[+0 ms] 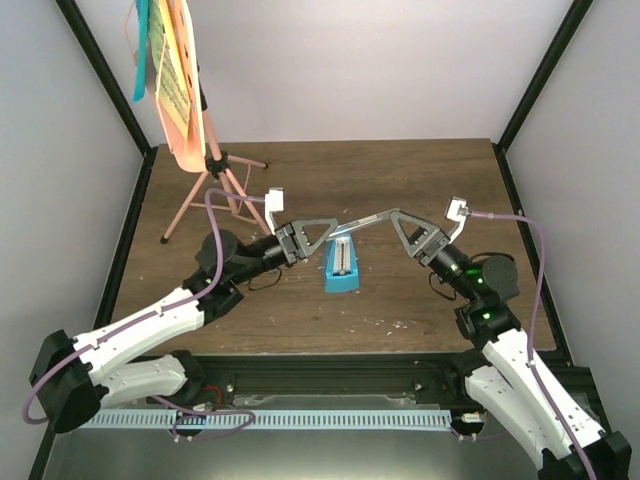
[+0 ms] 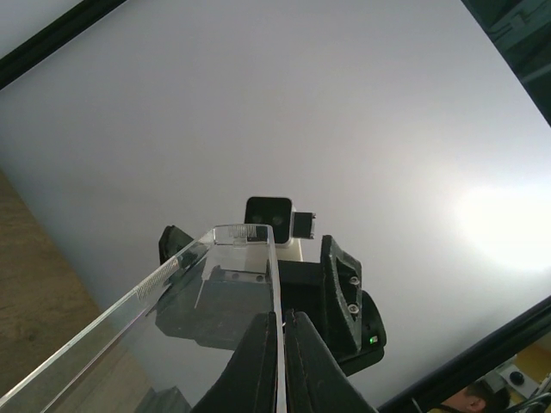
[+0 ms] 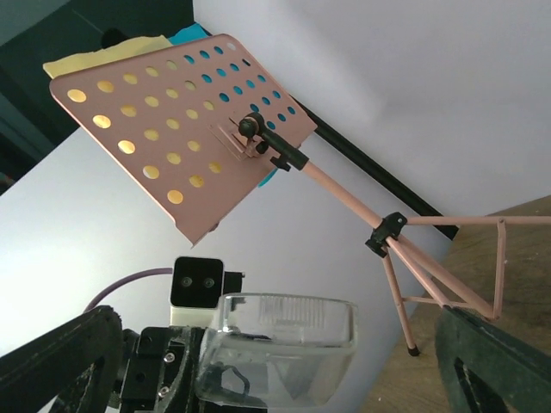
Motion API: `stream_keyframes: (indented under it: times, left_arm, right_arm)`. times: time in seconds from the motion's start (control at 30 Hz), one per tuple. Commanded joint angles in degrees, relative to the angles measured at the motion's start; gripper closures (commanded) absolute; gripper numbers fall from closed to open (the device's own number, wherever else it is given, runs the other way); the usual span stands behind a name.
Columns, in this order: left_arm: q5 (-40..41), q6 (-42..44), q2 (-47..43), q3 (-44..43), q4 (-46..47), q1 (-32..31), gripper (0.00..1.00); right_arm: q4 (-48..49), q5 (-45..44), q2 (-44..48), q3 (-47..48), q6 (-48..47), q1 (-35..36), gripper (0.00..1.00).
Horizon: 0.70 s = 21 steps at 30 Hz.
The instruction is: Pack up the instrument practice props
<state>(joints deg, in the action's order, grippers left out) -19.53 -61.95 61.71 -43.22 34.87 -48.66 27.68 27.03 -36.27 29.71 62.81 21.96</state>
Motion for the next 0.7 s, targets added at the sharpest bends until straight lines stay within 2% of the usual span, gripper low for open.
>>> stream_keyframes:
  times: [0.0,0.33,0.53,0.67]
  left_arm:
    - [0.62,0.27,0.96,-1.88,1.95,-0.66,1.00]
    - [0.03,0.74,1.33,-2.66,1.31,-0.77,1.00]
    - [-0.24,0.80,1.30,-2.66,0.94,-0.76,1.00]
    - [-0.29,1.00,1.26,-2.55,0.83,-0.75,1.00]
  right_arm:
    - [6.36,-0.93,-0.12,-1.63,4.84,0.53,0.03]
    - [8.89,-1.24,-2.40,-1.39,4.41,2.56,0.26]
    - [9.10,-2.44,-3.18,-1.32,4.30,3.00,0.29]
    - [9.26,-2.79,-3.53,-1.07,4.42,3.01,0.36]
